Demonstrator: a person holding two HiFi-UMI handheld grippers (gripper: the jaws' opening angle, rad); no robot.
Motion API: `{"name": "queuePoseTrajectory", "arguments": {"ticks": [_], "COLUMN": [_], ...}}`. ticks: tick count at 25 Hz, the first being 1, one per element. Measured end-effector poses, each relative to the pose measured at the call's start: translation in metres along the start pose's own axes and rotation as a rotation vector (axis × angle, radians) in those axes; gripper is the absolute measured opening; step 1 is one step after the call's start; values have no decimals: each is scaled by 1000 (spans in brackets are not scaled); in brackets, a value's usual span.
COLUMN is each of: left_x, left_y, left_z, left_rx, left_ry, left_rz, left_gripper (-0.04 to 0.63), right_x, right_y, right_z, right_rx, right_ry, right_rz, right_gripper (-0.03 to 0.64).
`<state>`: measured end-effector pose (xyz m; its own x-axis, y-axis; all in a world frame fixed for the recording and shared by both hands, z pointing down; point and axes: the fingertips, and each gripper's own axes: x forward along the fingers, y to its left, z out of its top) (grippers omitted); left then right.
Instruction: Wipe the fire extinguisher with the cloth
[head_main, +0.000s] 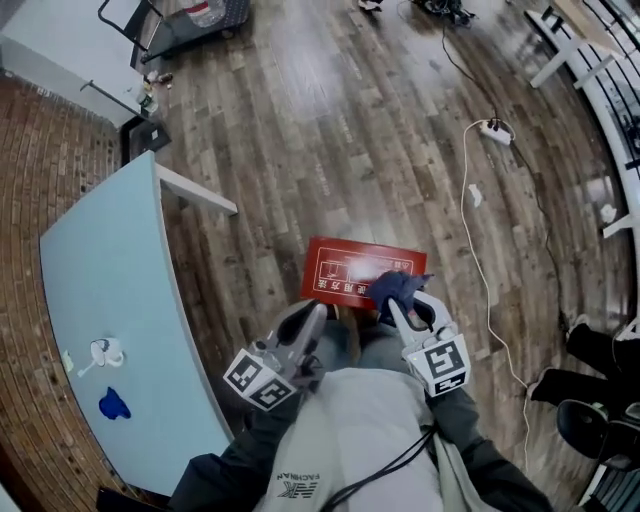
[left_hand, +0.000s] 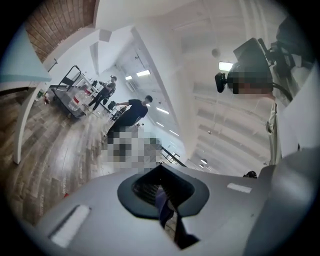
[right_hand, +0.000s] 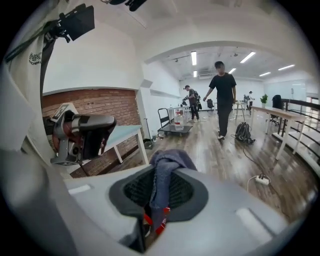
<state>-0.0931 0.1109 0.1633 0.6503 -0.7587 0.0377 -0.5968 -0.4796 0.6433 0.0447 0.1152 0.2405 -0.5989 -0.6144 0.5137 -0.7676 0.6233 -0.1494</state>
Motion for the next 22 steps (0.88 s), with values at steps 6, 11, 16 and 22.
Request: {"name": "queuePoseTrajectory", "arguments": {"ticks": [6,11,16,22], "left_x": [14,11,13,24], "left_y": [-30,-47,-56,-72], "left_z": [14,25,24,8], "left_rx": [43,73,97,94], "left_ry": [-61,-117,-124,-85], "left_rz": [5,12,7,-8], "left_gripper": [3,3,3,3], "right_x": [-21,-45,-65,-89], "right_y": [-17,-19,-25,-30], "right_z": [24,43,41,30], "right_rx": [5,-33,-50,-29], "right_ry": [-50,-96,-122,-111], "right_rz": [33,34,18,7], "right_gripper": [55,55,55,55]}}
